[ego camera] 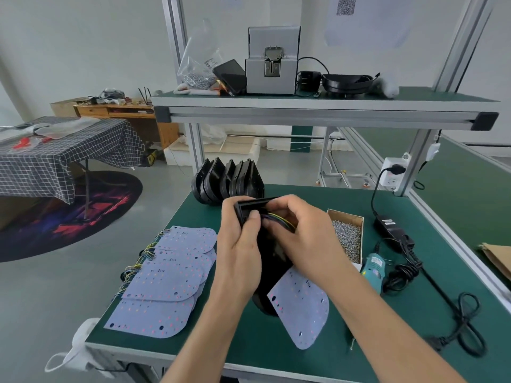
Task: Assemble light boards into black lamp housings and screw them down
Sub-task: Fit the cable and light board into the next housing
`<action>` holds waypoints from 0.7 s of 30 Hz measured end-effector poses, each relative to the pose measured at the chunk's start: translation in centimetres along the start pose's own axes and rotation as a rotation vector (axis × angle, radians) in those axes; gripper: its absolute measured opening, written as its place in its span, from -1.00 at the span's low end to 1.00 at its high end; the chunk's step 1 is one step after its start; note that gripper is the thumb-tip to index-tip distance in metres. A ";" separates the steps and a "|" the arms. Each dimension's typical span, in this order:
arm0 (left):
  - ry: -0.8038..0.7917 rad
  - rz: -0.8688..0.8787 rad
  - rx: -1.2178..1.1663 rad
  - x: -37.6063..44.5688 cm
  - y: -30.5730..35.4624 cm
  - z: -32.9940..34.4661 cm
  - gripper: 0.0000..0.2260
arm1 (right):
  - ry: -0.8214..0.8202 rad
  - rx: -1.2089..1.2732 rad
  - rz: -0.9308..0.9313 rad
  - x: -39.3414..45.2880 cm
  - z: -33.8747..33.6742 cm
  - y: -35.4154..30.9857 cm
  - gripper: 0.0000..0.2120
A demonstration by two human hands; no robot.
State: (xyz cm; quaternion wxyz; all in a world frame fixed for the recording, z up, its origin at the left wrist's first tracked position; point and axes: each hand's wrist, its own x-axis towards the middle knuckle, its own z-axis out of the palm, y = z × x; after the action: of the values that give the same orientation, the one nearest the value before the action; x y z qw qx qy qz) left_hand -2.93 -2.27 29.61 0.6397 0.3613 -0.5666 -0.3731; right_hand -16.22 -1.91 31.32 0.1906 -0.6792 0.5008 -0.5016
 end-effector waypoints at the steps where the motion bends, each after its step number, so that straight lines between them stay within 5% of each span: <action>1: -0.001 0.004 -0.004 -0.1 0.1 0.0 -0.85 | 0.017 0.030 0.015 -0.1 0.2 0.0 -0.82; 9: -0.021 0.016 0.010 -0.7 -0.3 -0.2 -0.86 | -0.042 -0.157 -0.117 -0.9 0.1 -1.0 -0.82; 16: -0.069 0.034 0.095 -2.0 -0.8 0.5 -0.83 | 0.028 -0.234 0.036 -1.4 0.4 -1.6 -0.94; 21: -0.080 0.006 0.081 -2.8 -0.9 0.3 -0.81 | 0.051 -0.382 -0.086 -2.5 1.6 -1.4 -0.94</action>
State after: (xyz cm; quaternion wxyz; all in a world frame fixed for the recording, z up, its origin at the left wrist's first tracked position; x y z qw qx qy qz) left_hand -3.49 -0.23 27.52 0.6025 0.3702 -0.6075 -0.3620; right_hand -14.15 0.51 30.53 0.0242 -0.7108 0.5622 -0.4220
